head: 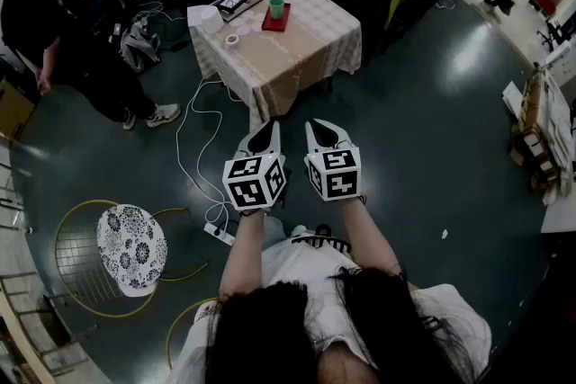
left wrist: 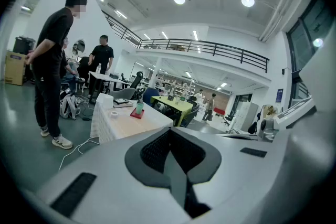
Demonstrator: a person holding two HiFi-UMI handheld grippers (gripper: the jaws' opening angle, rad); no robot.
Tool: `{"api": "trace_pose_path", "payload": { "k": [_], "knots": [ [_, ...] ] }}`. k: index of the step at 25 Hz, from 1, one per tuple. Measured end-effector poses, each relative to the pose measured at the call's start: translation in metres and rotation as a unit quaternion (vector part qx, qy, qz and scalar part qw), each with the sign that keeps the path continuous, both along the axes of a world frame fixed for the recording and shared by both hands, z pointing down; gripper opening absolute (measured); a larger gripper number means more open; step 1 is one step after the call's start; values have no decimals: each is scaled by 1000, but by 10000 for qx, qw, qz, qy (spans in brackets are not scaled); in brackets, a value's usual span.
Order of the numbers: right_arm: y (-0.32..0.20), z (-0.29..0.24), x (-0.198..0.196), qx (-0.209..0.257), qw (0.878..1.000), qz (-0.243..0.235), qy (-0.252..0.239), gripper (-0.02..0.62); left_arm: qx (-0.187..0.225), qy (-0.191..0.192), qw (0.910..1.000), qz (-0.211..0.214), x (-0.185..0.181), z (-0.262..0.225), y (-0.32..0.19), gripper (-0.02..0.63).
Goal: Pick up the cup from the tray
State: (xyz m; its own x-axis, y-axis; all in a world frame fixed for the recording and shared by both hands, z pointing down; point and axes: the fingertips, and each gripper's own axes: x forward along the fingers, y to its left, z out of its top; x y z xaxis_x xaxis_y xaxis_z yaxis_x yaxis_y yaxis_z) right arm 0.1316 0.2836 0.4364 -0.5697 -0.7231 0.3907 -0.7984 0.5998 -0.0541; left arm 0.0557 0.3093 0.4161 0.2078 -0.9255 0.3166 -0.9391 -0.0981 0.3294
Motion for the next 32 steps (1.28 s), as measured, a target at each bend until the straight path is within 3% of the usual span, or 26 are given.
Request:
{"api": "trace_pose_path", "payload": {
  "k": [10, 19, 21, 24, 32],
  "knots": [
    [0, 0, 10, 23, 10000, -5, 43, 11, 31, -10, 10000, -8, 10, -1, 0, 9],
    [-8, -3, 6, -48, 9990, -249, -375, 17, -23, -57, 10000, 14, 14, 1, -7, 9],
    [-12, -2, 3, -38, 9986, -322, -424, 58, -29, -62, 10000, 22, 12, 2, -12, 9],
    [-18, 0, -6, -89, 9975, -502, -493, 198, -43, -75, 10000, 40, 6, 5, -22, 9],
    [-64, 7, -25, -99, 9975, -579, -393, 259, -189, -65, 9998, 47, -24, 17, -73, 9]
  ]
}}
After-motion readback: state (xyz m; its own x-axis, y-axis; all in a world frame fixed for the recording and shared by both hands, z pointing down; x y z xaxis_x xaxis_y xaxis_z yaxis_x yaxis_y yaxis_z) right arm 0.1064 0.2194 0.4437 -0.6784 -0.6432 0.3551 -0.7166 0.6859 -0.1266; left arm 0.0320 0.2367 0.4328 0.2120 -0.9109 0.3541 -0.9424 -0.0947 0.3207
